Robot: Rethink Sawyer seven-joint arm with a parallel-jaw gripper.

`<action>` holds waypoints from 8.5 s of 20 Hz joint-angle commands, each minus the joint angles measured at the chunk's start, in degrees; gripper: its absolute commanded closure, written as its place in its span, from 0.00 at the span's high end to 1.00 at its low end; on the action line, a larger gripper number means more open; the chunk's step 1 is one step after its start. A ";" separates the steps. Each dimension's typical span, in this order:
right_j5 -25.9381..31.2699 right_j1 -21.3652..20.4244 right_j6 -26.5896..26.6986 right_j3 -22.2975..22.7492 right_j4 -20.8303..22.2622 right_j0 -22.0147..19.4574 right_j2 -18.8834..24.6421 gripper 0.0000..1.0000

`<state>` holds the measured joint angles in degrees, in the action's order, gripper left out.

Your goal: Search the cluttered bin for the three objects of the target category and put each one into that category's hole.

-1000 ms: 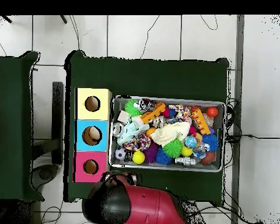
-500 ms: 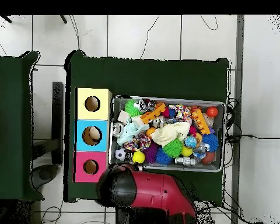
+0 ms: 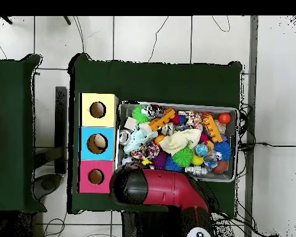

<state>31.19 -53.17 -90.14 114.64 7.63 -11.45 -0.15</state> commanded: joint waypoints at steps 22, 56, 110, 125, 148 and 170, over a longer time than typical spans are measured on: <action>-8.85 6.71 -2.74 -5.38 5.06 -6.56 4.17 1.00; -4.02 12.08 10.40 -16.48 15.84 -20.71 14.17 1.00; -2.86 17.91 7.28 -26.47 26.28 -24.31 19.02 1.00; -5.31 19.13 6.62 -27.34 27.78 -24.66 18.18 1.00; -11.57 22.95 3.15 -28.45 31.86 -25.87 19.84 1.00; -16.32 26.20 -0.16 -24.00 29.99 -29.54 23.82 1.00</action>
<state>17.03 -30.52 -90.14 87.15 36.65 -39.74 18.26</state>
